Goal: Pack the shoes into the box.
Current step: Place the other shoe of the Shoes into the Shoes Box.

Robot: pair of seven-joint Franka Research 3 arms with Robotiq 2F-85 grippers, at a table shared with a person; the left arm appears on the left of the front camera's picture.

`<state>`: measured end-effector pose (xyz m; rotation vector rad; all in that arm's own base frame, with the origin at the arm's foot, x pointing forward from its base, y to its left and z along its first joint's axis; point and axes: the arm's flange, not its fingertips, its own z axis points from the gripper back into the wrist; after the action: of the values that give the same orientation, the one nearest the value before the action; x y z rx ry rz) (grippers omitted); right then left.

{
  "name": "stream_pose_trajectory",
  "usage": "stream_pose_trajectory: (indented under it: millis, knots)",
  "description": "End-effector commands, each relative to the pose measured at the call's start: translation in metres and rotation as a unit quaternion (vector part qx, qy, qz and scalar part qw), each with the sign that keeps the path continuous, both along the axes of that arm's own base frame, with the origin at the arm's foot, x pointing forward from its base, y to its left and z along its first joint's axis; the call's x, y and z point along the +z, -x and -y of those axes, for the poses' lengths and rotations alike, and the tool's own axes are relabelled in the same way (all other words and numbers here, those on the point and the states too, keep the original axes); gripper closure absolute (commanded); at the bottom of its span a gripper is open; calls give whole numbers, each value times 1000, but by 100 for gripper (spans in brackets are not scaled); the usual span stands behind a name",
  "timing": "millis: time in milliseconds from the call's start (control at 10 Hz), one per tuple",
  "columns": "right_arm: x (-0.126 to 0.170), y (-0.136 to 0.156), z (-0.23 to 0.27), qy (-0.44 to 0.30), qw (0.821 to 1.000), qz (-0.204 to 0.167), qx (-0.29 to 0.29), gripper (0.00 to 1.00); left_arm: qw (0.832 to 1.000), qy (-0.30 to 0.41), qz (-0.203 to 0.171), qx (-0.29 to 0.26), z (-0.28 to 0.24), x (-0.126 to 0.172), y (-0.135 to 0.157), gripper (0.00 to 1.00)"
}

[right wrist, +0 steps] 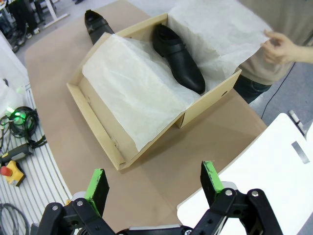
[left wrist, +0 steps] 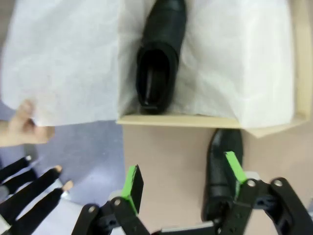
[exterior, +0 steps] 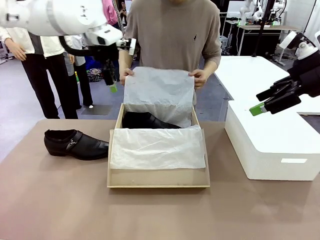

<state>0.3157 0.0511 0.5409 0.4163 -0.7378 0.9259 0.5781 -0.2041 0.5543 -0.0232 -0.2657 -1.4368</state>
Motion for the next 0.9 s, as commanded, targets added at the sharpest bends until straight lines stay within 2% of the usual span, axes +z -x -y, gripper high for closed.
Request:
stream_pose_trajectory:
  millis: [0,400,800]
  knots:
    - [0,-2,-1,-8,1000,4,6,0,998,27,8,-48,-48,-11,32,14]
    - [0,-2,-1,-8,1000,4,6,0,991,65,59,-100,-128,-24,59,14]
    - [0,-2,-1,-8,1000,4,6,0,996,78,28,-45,-155,-36,68,14]
